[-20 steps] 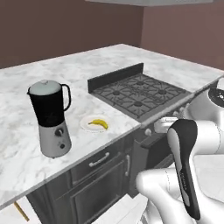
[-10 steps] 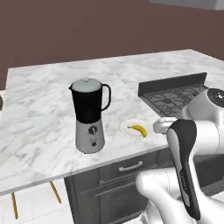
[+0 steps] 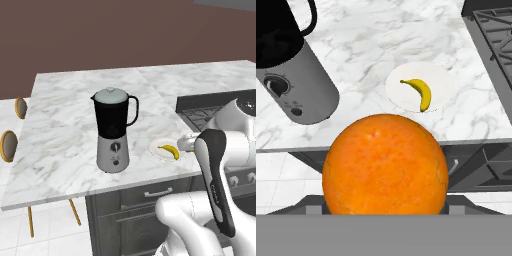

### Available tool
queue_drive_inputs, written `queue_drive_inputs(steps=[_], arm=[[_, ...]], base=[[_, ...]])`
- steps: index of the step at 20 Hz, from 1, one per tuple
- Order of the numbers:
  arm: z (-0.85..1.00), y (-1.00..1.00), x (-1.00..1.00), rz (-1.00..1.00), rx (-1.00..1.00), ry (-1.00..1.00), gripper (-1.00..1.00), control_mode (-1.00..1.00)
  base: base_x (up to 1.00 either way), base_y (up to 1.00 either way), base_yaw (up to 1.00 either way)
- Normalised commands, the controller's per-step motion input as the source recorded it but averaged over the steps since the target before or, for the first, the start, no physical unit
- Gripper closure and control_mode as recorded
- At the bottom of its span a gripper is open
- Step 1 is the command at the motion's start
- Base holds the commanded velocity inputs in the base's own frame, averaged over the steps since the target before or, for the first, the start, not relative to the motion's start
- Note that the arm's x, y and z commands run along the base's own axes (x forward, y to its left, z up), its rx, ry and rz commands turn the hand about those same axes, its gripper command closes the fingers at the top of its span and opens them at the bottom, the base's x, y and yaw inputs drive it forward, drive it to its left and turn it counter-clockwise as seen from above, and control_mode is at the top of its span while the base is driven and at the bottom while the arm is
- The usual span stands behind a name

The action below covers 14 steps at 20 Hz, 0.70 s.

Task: Pick the orange and banana from the fridge and place them on the plate next to the blender to make a fruit smoothie.

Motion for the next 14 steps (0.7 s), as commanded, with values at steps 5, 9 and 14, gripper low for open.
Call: queue_drive_inputs(steps=[5,9,14], arm=[[-0.18,-0.65,1.0,0.05,0.0,0.26,1.0,-1.0],[-0.31,-0.24,1.0,0.0,0.0,0.25,1.0,-1.0],[-0.68,-0.17,0.98,0.01,0.0,0.11,1.0,-1.0]], base=[[0.0,0.0,0.0],[0.0,0.0,0.0],[0.0,0.0,0.0]])
